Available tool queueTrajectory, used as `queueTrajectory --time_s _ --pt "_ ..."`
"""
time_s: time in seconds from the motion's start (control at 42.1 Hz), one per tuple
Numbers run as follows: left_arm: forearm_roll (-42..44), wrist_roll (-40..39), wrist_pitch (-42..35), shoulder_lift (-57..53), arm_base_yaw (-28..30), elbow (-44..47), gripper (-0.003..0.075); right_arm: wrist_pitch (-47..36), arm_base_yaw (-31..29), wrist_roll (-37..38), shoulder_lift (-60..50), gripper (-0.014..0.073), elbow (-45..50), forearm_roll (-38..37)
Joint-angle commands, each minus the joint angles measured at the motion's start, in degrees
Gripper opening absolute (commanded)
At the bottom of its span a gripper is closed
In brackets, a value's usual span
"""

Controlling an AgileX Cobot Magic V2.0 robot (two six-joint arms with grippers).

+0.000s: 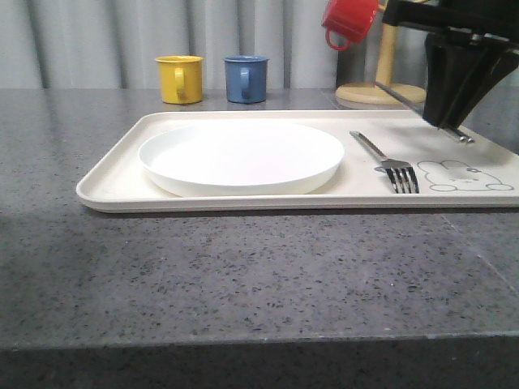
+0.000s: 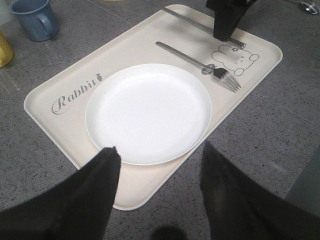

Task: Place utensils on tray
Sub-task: 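Grasp the silver chopsticks with the right gripper and lay them beside the fork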

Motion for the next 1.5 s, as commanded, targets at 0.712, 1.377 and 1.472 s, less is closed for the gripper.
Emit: queueTrajectory --time_s 0.712,1.377,1.472 --pt "-0.4 -0.5 -4.5 -0.2 -0.6 -1.6 0.0368 6.6 0.9 2.4 1.2 0.0295 -2.0 0.4" --pt "-0.4 -0.5 -4.5 -0.2 -0.6 -1.6 0.0368 6.5 -18.6 -6.6 -13.9 0.0290 -0.4 -20.3" --pt "-0.4 -0.5 -4.5 -0.2 -0.6 -1.6 0.0368 6.3 -22.7 -8.6 -11.5 0.0290 -0.4 -19.5"
